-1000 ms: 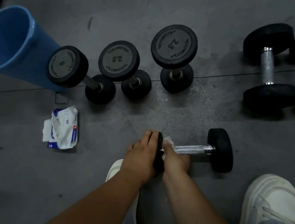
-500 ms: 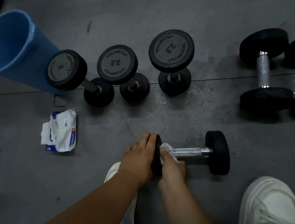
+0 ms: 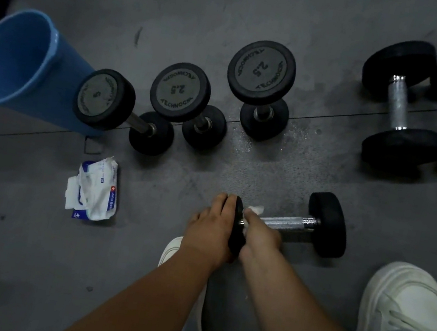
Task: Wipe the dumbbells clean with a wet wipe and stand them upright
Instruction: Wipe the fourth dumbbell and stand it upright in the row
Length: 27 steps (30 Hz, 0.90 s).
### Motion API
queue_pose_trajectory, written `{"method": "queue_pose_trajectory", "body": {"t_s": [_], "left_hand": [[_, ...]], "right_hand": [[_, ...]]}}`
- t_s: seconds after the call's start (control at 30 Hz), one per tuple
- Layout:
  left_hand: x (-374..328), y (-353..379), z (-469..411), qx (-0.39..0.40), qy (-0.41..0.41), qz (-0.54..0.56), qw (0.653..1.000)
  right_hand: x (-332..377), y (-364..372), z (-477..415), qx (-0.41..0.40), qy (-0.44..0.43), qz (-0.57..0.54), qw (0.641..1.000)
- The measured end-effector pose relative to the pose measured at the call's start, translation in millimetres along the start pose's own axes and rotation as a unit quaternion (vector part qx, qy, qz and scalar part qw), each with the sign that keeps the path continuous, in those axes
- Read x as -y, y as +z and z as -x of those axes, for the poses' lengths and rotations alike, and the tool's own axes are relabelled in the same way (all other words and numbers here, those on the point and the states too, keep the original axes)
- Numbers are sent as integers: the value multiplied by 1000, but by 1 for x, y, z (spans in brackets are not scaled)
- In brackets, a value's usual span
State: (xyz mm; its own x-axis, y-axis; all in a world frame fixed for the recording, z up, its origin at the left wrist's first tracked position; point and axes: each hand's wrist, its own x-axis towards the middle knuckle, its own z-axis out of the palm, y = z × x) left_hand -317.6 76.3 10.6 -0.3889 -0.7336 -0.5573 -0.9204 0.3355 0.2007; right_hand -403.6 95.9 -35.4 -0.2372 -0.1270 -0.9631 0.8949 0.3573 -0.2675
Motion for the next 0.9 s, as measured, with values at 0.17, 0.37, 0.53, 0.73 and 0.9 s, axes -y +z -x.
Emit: {"method": "queue_pose_trajectory", "body": {"t_s": [0.17,0.37,0.53,0.73,0.9], "left_hand": [[0,1,0,2,-1,0,1000],[-1,-2,1,-9,2,11,1000],[1,3,3,-5,2,2,1000],[0,3,2,-7,5,6,1000],[0,-1,0,3,8,7,1000]], "right_hand": [[-26,-23,6,-1,-108,80,991],[-5,-4,-1,-8,-32,18,999],[-26,-24,2,-5,-112,73,991],[-15,-14,-3,-23,-73,58,995],[-18,-18,-7,-8,-82,44,996]]}}
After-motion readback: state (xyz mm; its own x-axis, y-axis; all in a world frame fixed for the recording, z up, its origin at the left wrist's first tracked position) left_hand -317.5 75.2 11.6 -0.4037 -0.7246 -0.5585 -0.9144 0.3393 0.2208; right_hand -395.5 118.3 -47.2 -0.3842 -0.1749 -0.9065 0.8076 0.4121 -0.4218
